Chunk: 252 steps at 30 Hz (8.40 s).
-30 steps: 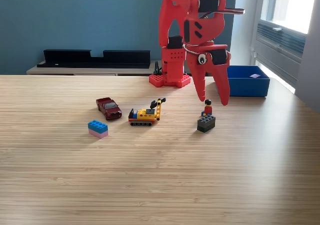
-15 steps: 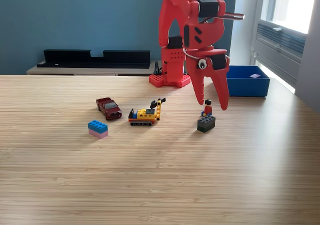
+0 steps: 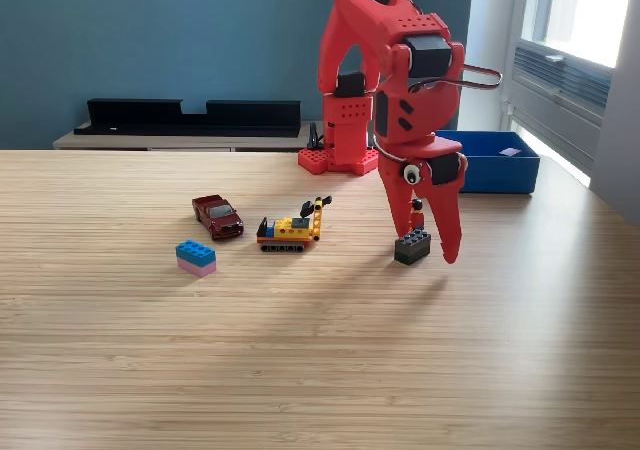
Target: Grasp a lego block and put it in the bin.
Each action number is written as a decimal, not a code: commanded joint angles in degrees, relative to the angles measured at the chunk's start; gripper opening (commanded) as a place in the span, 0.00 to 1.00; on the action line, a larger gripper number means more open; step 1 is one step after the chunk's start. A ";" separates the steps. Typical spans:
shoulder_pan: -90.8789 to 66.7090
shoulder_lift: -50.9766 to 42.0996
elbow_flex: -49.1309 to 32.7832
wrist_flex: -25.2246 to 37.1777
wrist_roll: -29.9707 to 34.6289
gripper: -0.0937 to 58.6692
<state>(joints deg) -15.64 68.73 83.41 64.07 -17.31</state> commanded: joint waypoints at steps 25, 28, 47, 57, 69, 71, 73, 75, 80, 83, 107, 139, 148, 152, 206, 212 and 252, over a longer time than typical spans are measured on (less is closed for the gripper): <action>-1.32 0.35 -23.38 16.61 8.53 0.00; -4.75 0.44 -23.38 19.69 8.88 0.00; -39.20 0.70 -27.86 33.57 9.84 0.00; -51.94 0.70 -30.23 38.06 8.79 0.00; -61.88 0.62 -24.35 37.97 4.04 0.01; -61.79 0.62 -24.26 37.97 2.90 0.18; -61.79 0.62 -23.99 37.97 2.55 0.29; -61.79 0.62 -23.73 37.97 2.29 0.36; -61.61 0.62 -23.03 37.97 0.53 0.44; -61.17 0.62 -24.17 37.97 -0.18 0.26; -6.68 0.62 -33.13 37.79 17.31 0.00; -1.67 -0.18 -39.99 37.53 19.16 0.00; 10.20 -0.26 -43.77 37.53 23.47 0.00; 15.12 -0.26 -41.84 37.35 25.75 0.00; 29.36 20.74 11.51 9.14 -9.84 0.49; 29.97 20.74 14.94 6.42 -13.89 0.47; 27.95 20.39 20.13 -6.06 -15.82 0.32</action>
<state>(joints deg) 12.39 86.40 104.59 58.89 -33.13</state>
